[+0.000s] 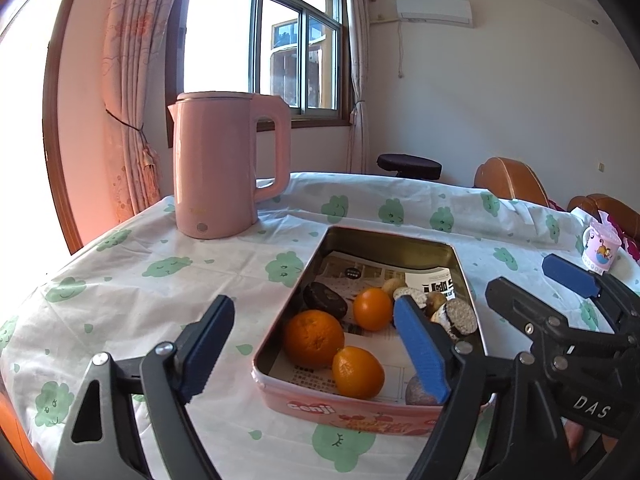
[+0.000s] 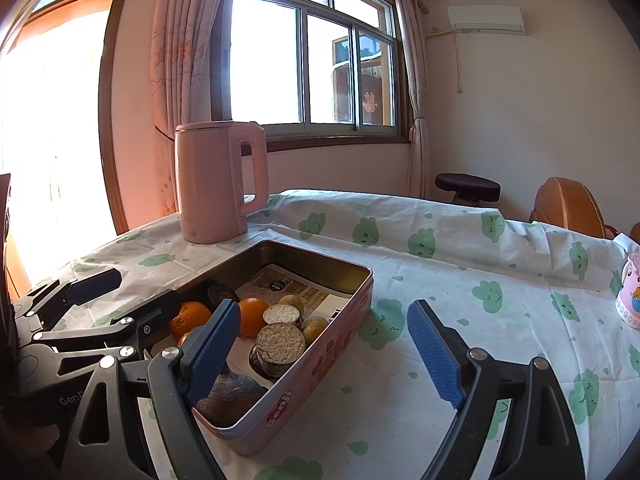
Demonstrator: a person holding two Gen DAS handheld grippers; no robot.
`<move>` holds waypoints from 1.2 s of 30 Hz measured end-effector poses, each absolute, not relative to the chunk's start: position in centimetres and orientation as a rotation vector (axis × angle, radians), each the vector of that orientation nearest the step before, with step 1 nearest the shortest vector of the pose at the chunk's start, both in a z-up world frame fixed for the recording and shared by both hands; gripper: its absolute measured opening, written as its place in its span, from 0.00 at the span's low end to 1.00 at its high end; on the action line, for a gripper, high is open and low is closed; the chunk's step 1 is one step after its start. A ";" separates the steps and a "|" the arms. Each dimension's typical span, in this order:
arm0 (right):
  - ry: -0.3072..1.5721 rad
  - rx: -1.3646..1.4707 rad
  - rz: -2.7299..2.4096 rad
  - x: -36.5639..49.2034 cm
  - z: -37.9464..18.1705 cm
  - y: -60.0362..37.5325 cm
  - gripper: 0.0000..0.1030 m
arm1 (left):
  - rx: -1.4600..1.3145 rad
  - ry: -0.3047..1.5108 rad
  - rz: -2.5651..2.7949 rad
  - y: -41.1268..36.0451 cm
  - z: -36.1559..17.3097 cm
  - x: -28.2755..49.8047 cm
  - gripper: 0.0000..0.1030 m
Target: Organize fruits
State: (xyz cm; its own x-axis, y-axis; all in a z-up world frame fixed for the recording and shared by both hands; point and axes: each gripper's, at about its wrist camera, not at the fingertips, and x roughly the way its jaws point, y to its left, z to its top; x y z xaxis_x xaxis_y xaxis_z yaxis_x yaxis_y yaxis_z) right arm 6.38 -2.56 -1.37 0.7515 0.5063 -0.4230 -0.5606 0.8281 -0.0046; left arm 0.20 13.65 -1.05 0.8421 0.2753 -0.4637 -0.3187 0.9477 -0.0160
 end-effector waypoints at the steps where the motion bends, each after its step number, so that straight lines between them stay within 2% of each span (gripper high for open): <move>1: 0.423 -0.134 0.584 6.4 -1.4 -2.6 0.84 | -0.094 0.475 0.314 13.7 -1.1 0.2 0.82; 14: 0.423 -0.128 0.584 6.5 -1.3 -2.7 0.85 | -0.102 0.473 0.321 13.9 -1.0 0.1 0.87; 21: 0.425 -0.120 0.583 6.6 -1.3 -2.9 0.86 | -0.123 0.466 0.351 14.4 -1.0 -0.1 0.98; 36: 0.413 -0.108 0.574 6.4 -1.3 -3.1 0.87 | -0.102 0.430 0.387 14.0 -0.8 -0.7 1.00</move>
